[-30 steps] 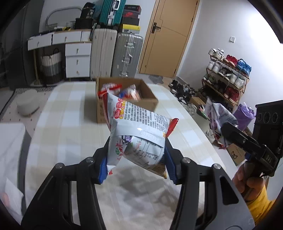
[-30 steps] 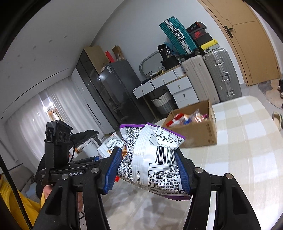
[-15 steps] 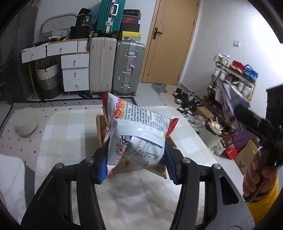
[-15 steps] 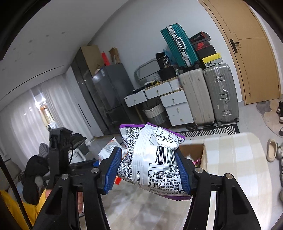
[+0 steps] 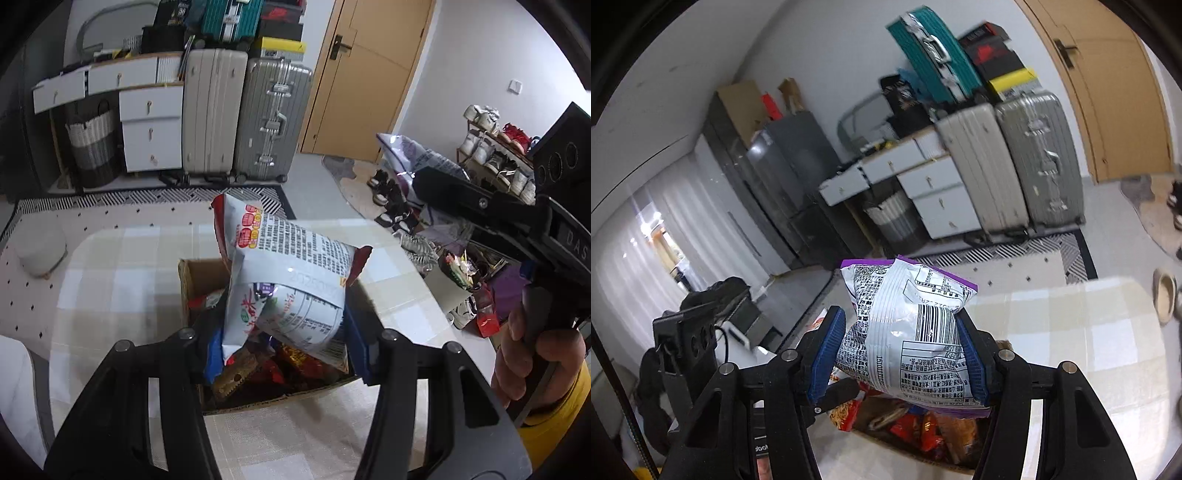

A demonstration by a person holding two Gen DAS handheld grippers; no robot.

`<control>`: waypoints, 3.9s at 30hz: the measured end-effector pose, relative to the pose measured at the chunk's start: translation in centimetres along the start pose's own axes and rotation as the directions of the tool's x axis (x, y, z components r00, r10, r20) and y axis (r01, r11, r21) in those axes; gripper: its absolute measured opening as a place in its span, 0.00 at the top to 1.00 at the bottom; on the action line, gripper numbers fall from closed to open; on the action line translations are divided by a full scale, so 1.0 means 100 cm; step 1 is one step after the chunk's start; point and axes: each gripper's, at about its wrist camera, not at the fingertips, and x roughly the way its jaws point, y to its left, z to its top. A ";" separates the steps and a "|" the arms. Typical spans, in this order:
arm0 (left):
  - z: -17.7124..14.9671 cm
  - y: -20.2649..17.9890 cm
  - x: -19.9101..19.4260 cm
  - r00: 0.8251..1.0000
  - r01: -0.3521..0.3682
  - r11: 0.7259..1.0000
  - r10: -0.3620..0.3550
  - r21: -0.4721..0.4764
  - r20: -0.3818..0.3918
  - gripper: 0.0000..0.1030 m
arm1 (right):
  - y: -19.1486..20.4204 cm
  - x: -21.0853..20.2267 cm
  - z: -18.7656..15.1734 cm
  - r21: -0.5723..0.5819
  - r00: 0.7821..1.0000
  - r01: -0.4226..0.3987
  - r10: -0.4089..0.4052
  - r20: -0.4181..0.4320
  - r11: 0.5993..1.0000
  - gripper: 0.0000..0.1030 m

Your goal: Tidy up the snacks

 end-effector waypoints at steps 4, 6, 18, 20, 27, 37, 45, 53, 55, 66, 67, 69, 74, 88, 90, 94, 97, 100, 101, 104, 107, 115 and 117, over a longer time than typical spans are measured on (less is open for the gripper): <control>0.000 0.007 0.032 1.000 0.002 1.000 -0.002 0.006 -0.027 0.51 | -0.009 0.028 -0.007 -0.013 0.998 0.010 -0.011 -0.054 1.000 0.42; -0.003 0.007 0.048 0.999 -0.016 0.999 0.017 0.028 -0.033 0.51 | -0.014 0.039 -0.011 -0.013 0.997 0.017 -0.018 -0.077 1.000 0.42; -0.026 0.012 0.105 0.994 0.035 0.998 -0.028 0.055 -0.107 0.49 | -0.034 0.072 -0.034 -0.014 0.985 0.072 -0.073 -0.157 0.997 0.42; -0.027 0.012 0.109 0.992 0.050 0.997 -0.042 0.066 -0.116 0.48 | -0.035 0.073 -0.036 -0.016 0.984 0.076 -0.077 -0.161 0.997 0.42; -0.030 0.019 0.103 0.994 0.030 0.995 -0.020 0.097 -0.104 0.38 | -0.035 0.084 -0.043 -0.026 0.978 0.088 -0.091 -0.187 0.996 0.42; -0.037 0.037 0.077 0.998 -0.023 0.996 0.028 0.084 -0.057 0.36 | -0.035 0.088 -0.051 -0.022 0.975 0.085 -0.088 -0.203 0.996 0.42; -0.043 0.042 0.050 0.998 -0.059 0.996 0.059 0.060 -0.007 0.33 | -0.035 0.093 -0.058 -0.031 0.965 0.108 -0.112 -0.235 0.994 0.42; -0.045 0.049 0.021 0.996 -0.084 0.996 0.083 0.014 0.039 0.30 | -0.031 0.094 -0.063 -0.060 0.958 0.146 -0.156 -0.238 0.987 0.42; -0.045 0.047 0.014 0.995 -0.089 0.996 0.088 0.012 0.049 0.26 | -0.029 0.091 -0.062 -0.068 0.960 0.155 -0.167 -0.225 0.986 0.41; -0.050 0.026 -0.034 0.991 -0.108 0.993 0.104 0.044 0.086 0.24 | -0.021 0.066 -0.059 -0.068 0.964 0.174 -0.184 -0.194 0.982 0.40; -0.049 0.023 -0.039 0.990 -0.111 0.993 0.106 0.047 0.089 0.24 | -0.019 0.061 -0.057 -0.067 0.966 0.170 -0.180 -0.187 0.983 0.40; -0.050 0.015 -0.050 0.989 -0.115 0.992 0.109 0.056 0.098 0.24 | -0.013 0.046 -0.055 -0.064 0.972 0.163 -0.171 -0.164 0.985 0.40; -0.054 -0.007 -0.085 0.985 -0.121 0.990 0.110 0.078 0.131 0.24 | 0.009 0.006 -0.050 -0.096 0.983 0.150 -0.158 -0.092 0.984 0.37; -0.086 -0.063 -0.210 0.958 -0.179 0.978 0.148 0.108 0.246 0.16 | 0.094 -0.125 -0.067 -0.244 0.986 0.133 -0.103 0.130 0.961 0.28; -0.091 -0.069 -0.230 0.952 -0.181 0.978 0.147 0.106 0.269 0.08 | 0.105 -0.145 -0.074 -0.259 0.984 0.125 -0.088 0.152 0.958 0.25; -0.106 -0.082 -0.273 0.933 -0.187 0.977 0.145 0.102 0.328 0.01 | 0.121 -0.186 -0.090 -0.282 0.974 0.127 -0.065 0.219 0.951 0.14; -0.120 -0.090 -0.299 0.921 -0.210 0.972 0.161 0.104 0.355 0.01 | 0.131 -0.212 -0.106 -0.300 0.963 0.142 -0.061 0.264 0.943 0.07; -0.141 -0.093 -0.324 0.912 -0.208 0.973 0.157 0.097 0.380 0.01 | 0.134 -0.228 -0.122 -0.301 0.953 0.160 -0.067 0.296 0.940 0.03; -0.146 -0.092 -0.329 0.909 -0.212 0.973 0.162 0.092 0.385 0.01 | 0.134 -0.235 -0.130 -0.301 0.949 0.162 -0.064 0.309 0.940 0.03; -0.169 -0.086 -0.342 0.894 -0.222 0.973 0.177 0.064 0.411 0.01 | 0.128 -0.244 -0.152 -0.301 0.937 0.189 -0.080 0.340 0.935 0.01; -0.188 -0.072 -0.339 0.883 -0.232 0.972 0.191 0.045 0.429 0.01 | 0.119 -0.243 -0.172 -0.299 0.922 0.233 -0.112 0.371 0.925 0.01; -0.242 -0.018 -0.257 0.880 -0.260 0.966 0.237 0.000 0.412 0.01 | 0.081 -0.208 -0.232 -0.351 0.878 0.353 -0.177 0.446 0.867 0.01; -0.250 -0.004 -0.225 0.890 -0.262 0.965 0.244 -0.006 0.385 0.01 | 0.069 -0.193 -0.242 -0.367 0.870 0.382 -0.196 0.453 0.848 0.01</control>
